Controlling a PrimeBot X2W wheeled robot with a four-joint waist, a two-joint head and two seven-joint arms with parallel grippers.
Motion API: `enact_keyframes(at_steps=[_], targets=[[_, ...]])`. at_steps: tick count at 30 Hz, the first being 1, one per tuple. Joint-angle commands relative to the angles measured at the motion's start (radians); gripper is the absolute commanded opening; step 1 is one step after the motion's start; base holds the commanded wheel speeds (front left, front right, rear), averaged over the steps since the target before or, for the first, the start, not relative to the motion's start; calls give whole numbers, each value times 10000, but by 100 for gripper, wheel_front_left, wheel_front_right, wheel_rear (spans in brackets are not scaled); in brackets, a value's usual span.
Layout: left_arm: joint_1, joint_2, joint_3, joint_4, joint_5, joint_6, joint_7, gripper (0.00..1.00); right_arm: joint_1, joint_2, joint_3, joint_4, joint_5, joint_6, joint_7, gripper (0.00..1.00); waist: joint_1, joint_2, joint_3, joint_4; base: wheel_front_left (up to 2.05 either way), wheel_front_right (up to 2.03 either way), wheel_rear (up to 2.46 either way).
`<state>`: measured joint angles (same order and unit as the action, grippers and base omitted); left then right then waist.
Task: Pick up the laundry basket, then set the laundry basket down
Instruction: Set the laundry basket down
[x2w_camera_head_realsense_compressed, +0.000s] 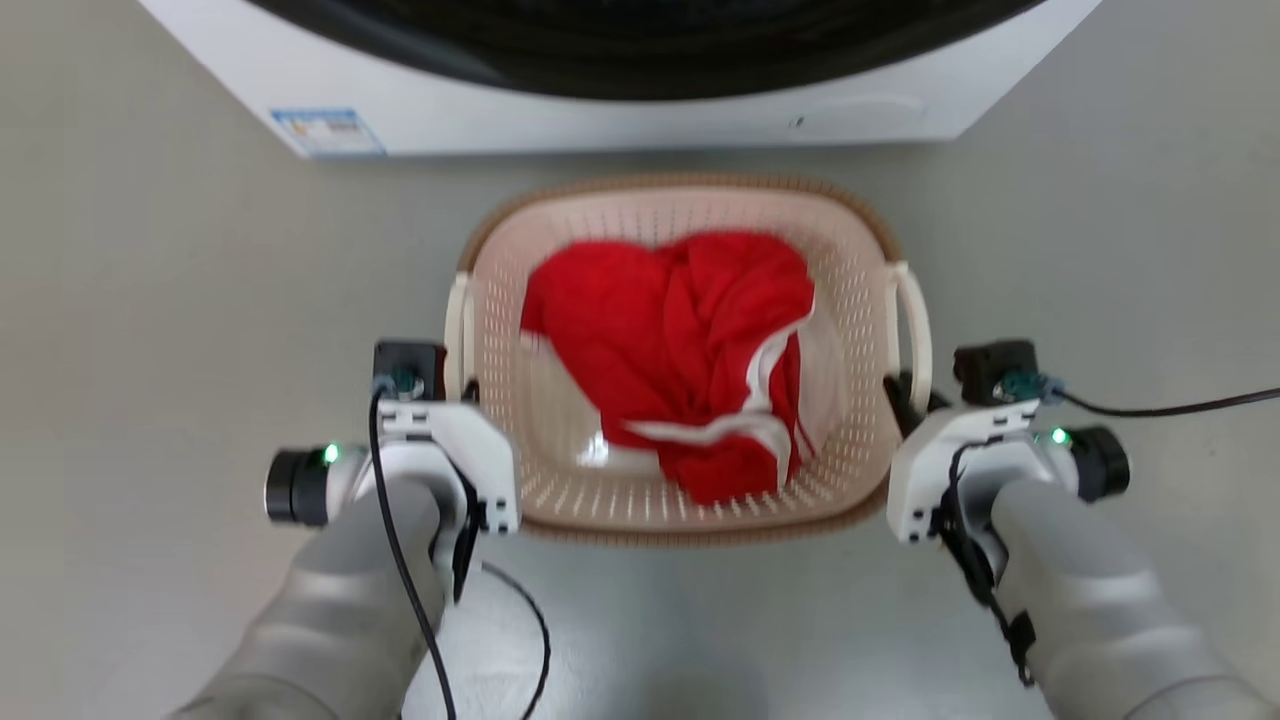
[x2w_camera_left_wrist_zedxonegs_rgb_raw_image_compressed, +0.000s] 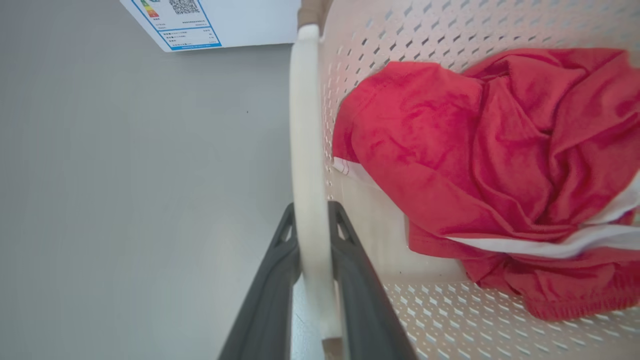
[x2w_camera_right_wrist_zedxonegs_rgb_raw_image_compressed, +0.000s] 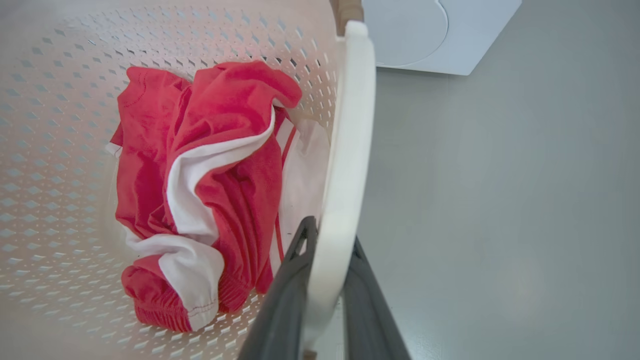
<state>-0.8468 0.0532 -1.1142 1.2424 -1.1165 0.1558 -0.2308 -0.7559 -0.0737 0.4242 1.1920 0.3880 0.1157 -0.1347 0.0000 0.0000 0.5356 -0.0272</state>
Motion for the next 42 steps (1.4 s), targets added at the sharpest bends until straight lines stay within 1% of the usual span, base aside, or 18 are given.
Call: enact_keyframes(at_steps=[1,7,8,14,22,30,42], targets=[[-515,90,152,-46,212,104,-190,0,-238,235,108,-125,-192,150,-413,0,0,0,614,193,0,0,0],[-975,231,336,-135,401,142,-295,0,-647,235,-148,58,-446,150,-773,0,0,0,1233,267,0,0,0],[-1149,294,463,-245,497,193,-303,0,-799,235,-283,177,-585,150,-859,0,0,0,1479,288,0,0,0],[-1525,508,938,-722,918,328,-307,0,-1269,235,-797,432,-1054,150,-1081,0,0,0,2155,356,0,0,0],[-1775,626,1663,-1228,1528,504,-309,0,-1845,235,-1613,623,-1761,150,-1207,0,0,0,2740,465,0,0,0],[-1770,570,2137,-1263,2027,411,-309,0,-2059,235,-2232,627,-2321,150,-1248,0,0,0,2999,496,0,0,0],[-1828,442,2572,-927,2483,183,-309,0,-1913,235,-2516,413,-2557,150,-1262,0,0,0,3202,523,0,0,0]])
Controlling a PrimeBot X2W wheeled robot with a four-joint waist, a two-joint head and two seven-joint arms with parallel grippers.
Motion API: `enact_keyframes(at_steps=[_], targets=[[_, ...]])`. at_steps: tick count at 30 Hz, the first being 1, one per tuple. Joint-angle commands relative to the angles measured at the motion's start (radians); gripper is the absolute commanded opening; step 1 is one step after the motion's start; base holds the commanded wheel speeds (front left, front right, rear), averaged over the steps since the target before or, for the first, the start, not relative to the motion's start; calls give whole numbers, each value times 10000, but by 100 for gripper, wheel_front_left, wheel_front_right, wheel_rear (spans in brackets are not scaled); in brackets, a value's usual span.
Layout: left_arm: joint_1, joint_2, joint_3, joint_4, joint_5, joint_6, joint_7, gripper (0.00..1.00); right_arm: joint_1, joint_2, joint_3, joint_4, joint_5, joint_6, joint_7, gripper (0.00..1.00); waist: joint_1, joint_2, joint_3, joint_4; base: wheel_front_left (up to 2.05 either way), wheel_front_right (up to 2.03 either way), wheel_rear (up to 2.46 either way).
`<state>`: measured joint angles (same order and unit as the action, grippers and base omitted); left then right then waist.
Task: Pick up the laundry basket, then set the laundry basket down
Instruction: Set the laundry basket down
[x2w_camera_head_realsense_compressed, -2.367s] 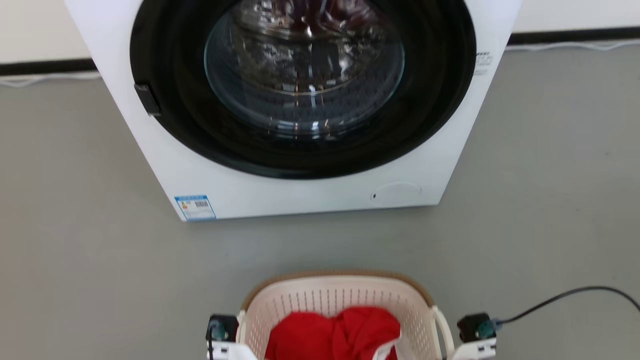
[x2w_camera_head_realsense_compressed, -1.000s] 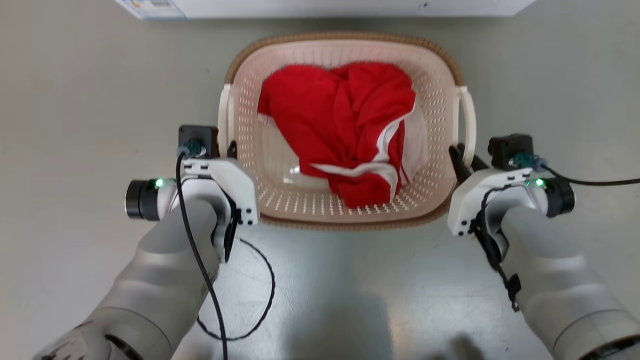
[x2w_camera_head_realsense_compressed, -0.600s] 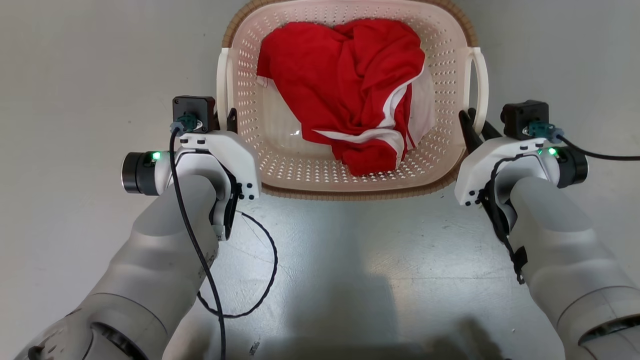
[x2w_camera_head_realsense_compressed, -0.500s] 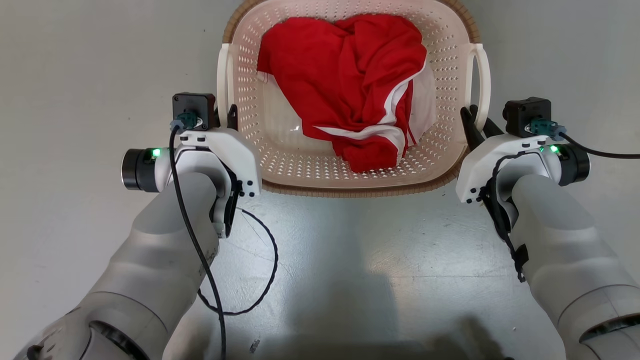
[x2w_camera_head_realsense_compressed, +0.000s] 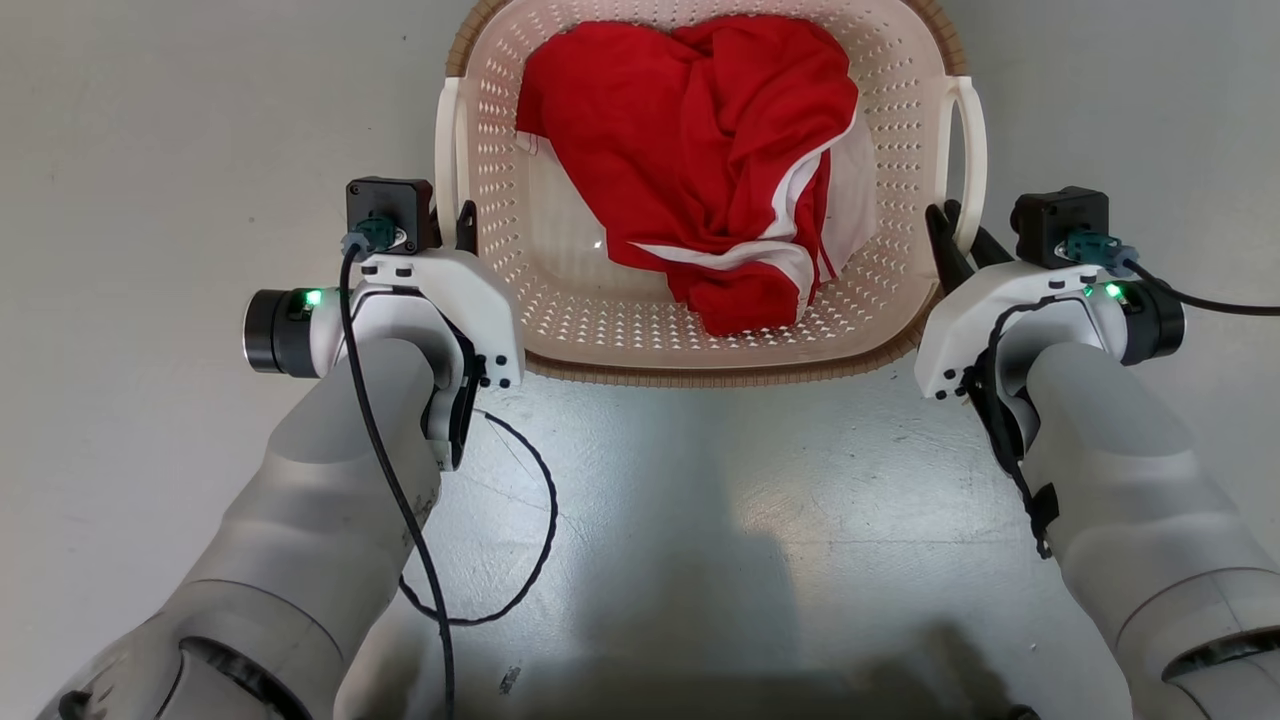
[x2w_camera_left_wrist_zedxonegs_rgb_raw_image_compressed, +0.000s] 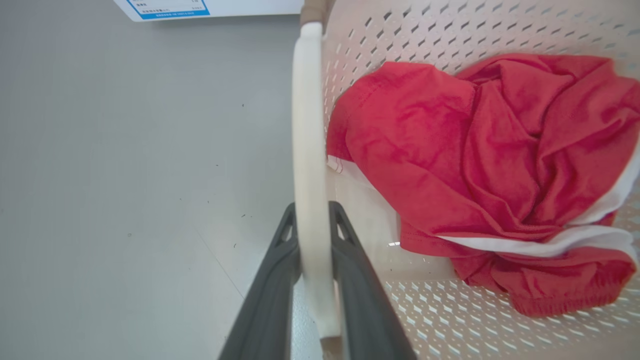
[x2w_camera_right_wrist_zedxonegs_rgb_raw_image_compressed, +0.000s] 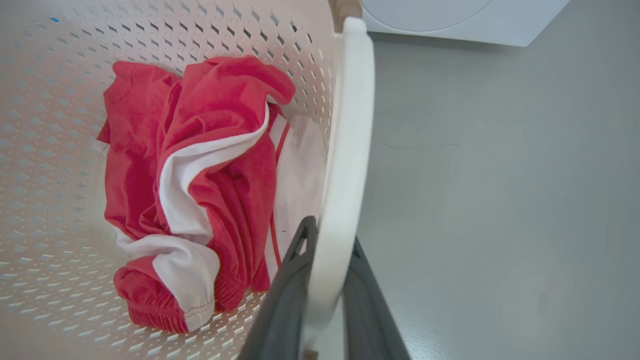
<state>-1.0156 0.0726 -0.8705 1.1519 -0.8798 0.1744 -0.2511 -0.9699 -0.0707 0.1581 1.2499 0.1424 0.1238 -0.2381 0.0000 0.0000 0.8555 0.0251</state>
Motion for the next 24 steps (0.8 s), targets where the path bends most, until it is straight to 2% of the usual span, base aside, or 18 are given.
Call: enact_keyframes(at_steps=[1,20,21,22,23,24], targets=[[-140,236,171,-4,148,-14,-106,0,234,205,138,-173,-104,69,-229,0,0,0,7,2,0,0,0],[-151,105,698,309,606,-216,-106,0,213,205,-288,-226,-425,69,-232,0,0,0,155,-50,0,0,0],[-164,91,769,345,563,-211,-106,21,201,205,-398,-276,-451,69,-233,47,0,0,173,-52,0,0,0],[-178,83,813,375,556,-202,-106,82,189,205,-505,-325,-568,69,-233,100,0,0,188,-64,0,0,0],[-184,74,835,443,558,-173,-107,100,198,205,-646,-336,-654,69,-234,100,0,0,195,-64,0,0,0],[-197,64,859,483,561,-158,-107,100,217,205,-737,-337,-712,69,-234,100,0,0,199,-50,0,0,0]])
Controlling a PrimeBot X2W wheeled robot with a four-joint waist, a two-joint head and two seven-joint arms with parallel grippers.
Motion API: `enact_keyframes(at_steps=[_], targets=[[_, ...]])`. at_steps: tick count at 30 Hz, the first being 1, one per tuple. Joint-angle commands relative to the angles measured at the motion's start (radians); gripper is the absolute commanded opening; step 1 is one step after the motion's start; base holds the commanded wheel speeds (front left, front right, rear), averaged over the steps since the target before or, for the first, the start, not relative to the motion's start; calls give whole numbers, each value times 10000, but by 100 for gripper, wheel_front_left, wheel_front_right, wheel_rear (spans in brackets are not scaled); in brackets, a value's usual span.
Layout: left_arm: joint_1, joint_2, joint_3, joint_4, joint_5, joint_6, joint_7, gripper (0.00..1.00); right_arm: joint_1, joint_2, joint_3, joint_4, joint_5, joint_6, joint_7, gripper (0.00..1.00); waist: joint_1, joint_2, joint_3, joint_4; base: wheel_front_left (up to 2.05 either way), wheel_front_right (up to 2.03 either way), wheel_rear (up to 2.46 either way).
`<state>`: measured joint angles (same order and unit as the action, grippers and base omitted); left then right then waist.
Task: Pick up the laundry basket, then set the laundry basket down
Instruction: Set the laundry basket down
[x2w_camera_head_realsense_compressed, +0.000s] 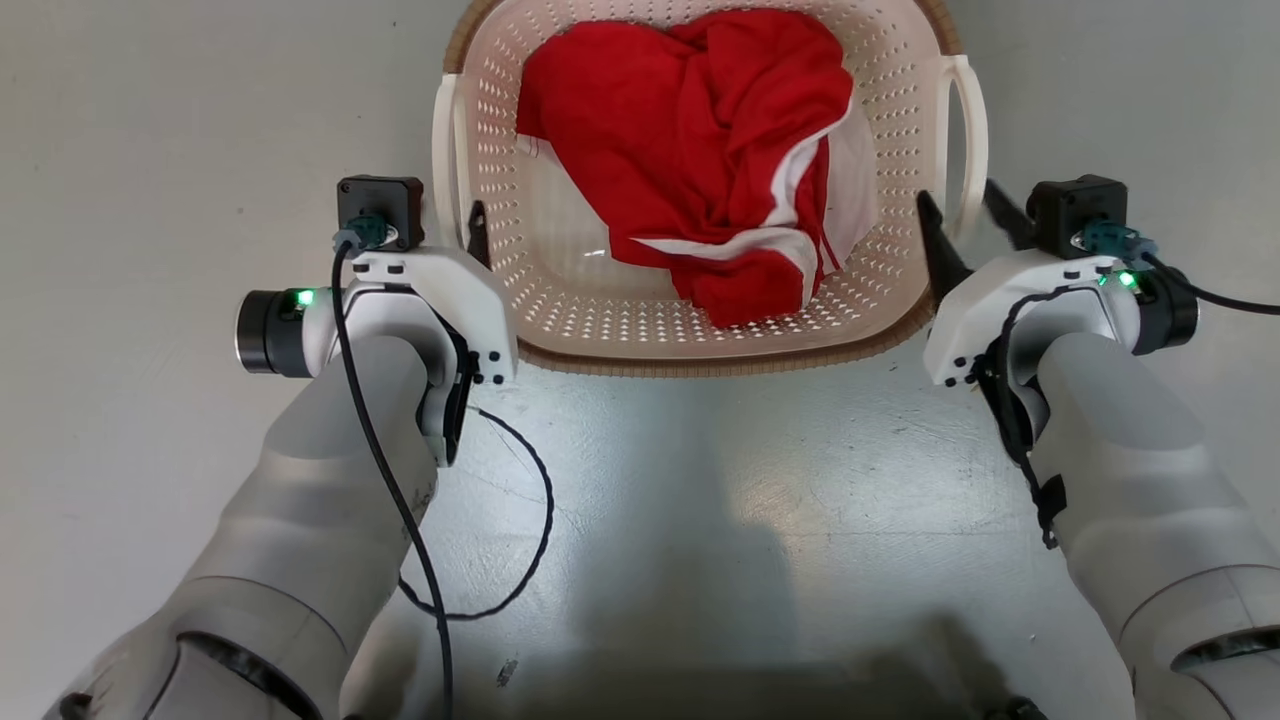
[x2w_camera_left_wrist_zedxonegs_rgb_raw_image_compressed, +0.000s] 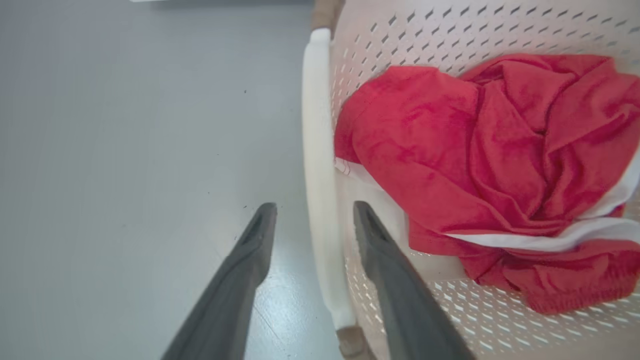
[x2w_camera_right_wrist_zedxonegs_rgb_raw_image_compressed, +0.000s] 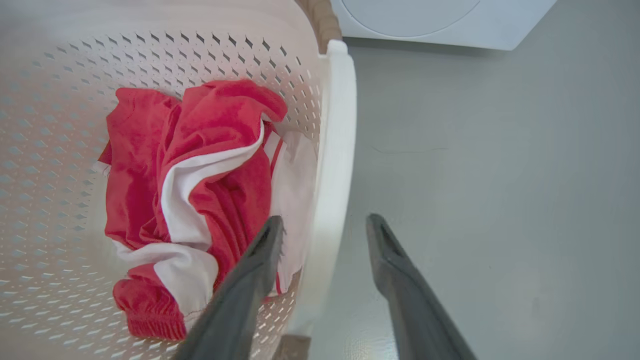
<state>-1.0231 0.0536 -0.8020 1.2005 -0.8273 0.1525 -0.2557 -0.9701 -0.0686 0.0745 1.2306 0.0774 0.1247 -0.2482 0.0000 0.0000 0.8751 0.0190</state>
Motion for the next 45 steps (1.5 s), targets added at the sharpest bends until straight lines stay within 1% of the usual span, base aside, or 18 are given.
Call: enact_keyframes(at_steps=[1,7,17,24,32,37,41,45], targets=[[-157,257,222,-10,50,105,-61,100,232,184,34,-164,-146,60,-133,100,0,0,9,21,0,0,0],[-148,344,381,-48,241,160,-61,100,373,184,-124,-224,-129,60,-134,100,0,0,-58,26,0,0,0],[-89,290,582,23,397,136,-61,100,446,184,183,-335,363,60,-135,100,0,0,-252,-55,0,0,0],[153,298,826,-52,397,75,-61,100,640,184,442,-606,680,60,-135,100,0,0,-618,-112,0,0,0],[859,529,1472,-869,682,176,-61,100,1202,184,434,-1132,765,60,-135,100,0,0,-1503,-147,0,0,0],[1514,563,2031,-1594,1092,214,-61,100,1714,184,315,-1825,663,60,-135,100,0,0,-2284,-150,0,0,0],[1981,583,2370,-2113,1492,161,-61,100,2126,184,122,-2427,443,60,-135,100,0,0,-2866,-165,0,0,0],[2483,548,2724,-2413,1767,109,-61,100,2543,184,-195,-2770,99,60,-135,100,0,0,-3486,-123,0,0,0]])
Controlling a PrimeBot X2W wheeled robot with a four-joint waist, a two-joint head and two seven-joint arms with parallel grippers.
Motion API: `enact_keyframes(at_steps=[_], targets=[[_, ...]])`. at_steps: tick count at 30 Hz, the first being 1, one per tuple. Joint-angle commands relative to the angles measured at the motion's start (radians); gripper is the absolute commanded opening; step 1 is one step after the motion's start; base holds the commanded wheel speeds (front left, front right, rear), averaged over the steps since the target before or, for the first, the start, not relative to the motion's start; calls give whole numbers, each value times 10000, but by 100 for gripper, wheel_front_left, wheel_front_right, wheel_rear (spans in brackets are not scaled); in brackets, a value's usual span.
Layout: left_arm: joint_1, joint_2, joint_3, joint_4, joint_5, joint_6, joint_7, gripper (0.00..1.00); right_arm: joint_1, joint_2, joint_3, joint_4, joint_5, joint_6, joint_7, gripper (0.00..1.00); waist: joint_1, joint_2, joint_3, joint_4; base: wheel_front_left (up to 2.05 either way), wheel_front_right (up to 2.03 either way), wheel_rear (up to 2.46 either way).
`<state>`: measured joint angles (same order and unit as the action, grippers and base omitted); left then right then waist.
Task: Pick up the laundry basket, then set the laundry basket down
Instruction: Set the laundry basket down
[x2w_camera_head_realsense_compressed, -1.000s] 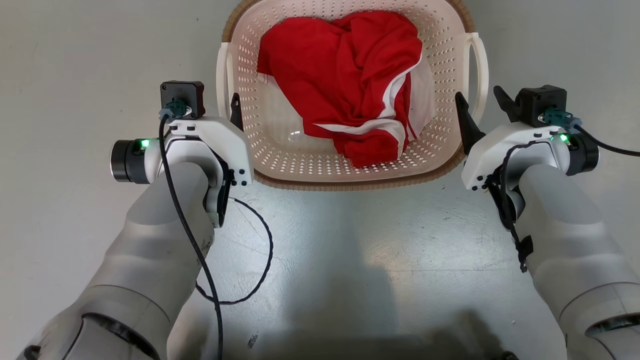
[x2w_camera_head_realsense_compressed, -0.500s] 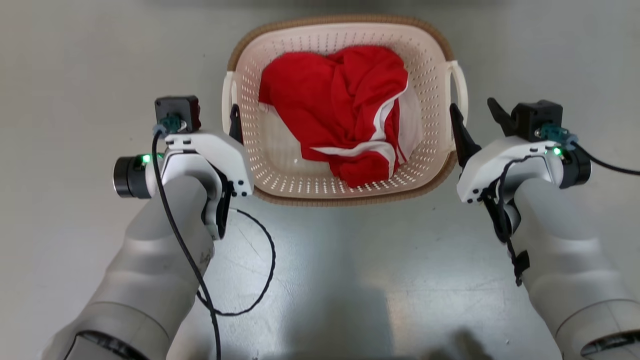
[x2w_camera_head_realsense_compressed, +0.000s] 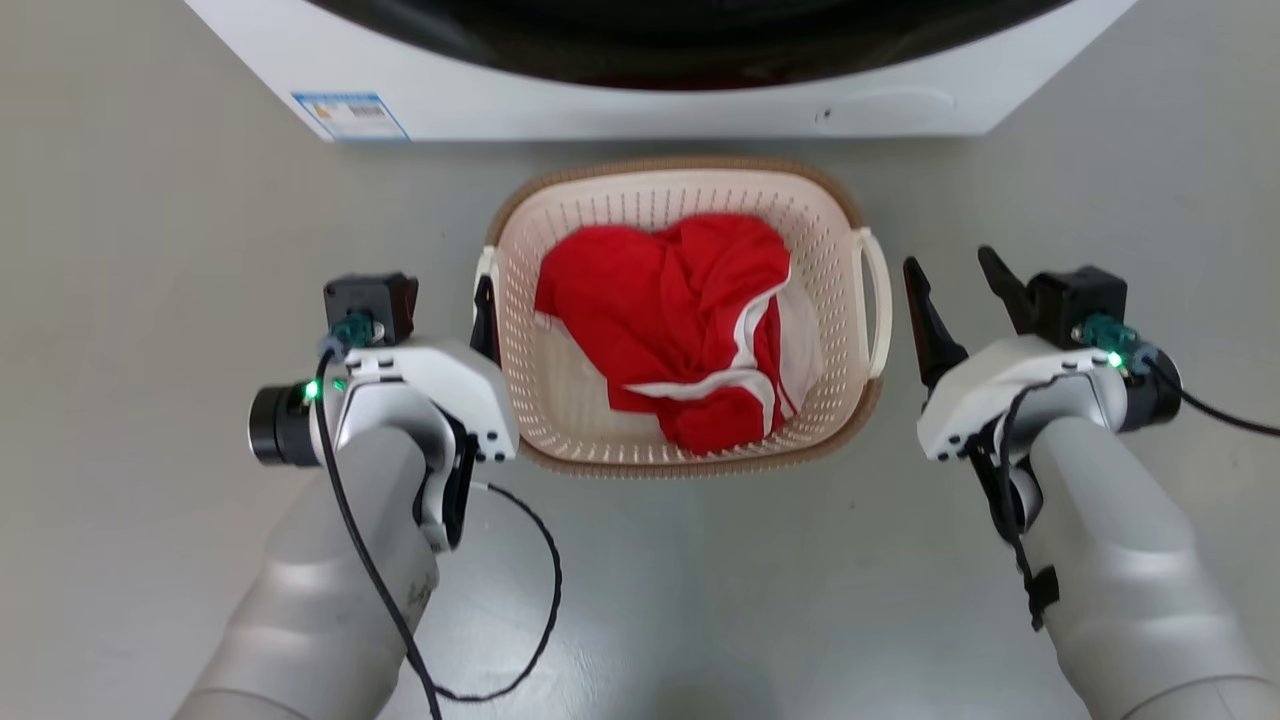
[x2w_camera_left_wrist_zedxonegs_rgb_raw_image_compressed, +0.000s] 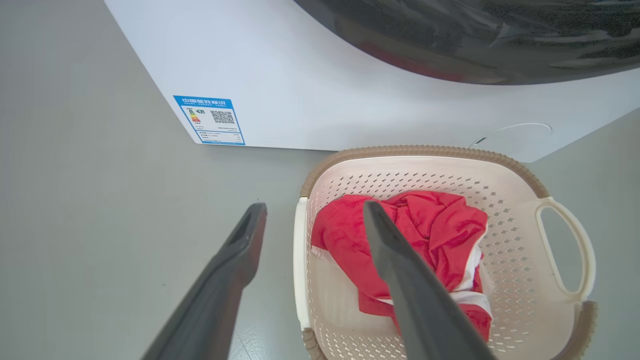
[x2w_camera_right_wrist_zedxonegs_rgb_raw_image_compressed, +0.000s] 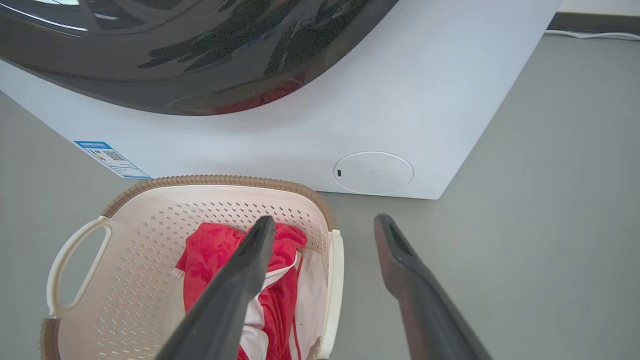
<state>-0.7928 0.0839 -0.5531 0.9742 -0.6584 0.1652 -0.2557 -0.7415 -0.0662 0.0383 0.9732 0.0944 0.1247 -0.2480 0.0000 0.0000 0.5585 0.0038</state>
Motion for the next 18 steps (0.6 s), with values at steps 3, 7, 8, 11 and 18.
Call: enact_keyframes(at_steps=[3,7,8,11,18], targets=[[494,190,454,-346,246,-109,-61,100,545,160,-82,-413,-338,60,-137,100,0,0,-764,94,0,0,0],[931,170,819,-698,456,-198,-61,100,938,160,-367,-772,-598,60,-137,100,0,0,-1324,153,0,0,0],[1048,163,921,-786,497,-219,-61,100,1036,160,-441,-861,-654,60,-137,100,0,0,-1465,165,0,0,0],[1390,139,1195,-1025,640,-271,-61,100,1331,160,-636,-1128,-783,60,-137,100,0,0,-1902,193,0,0,0],[2180,72,1735,-1610,959,-330,-61,100,1992,160,-978,-1705,-1119,60,-137,100,0,0,-2873,274,0,0,0]])
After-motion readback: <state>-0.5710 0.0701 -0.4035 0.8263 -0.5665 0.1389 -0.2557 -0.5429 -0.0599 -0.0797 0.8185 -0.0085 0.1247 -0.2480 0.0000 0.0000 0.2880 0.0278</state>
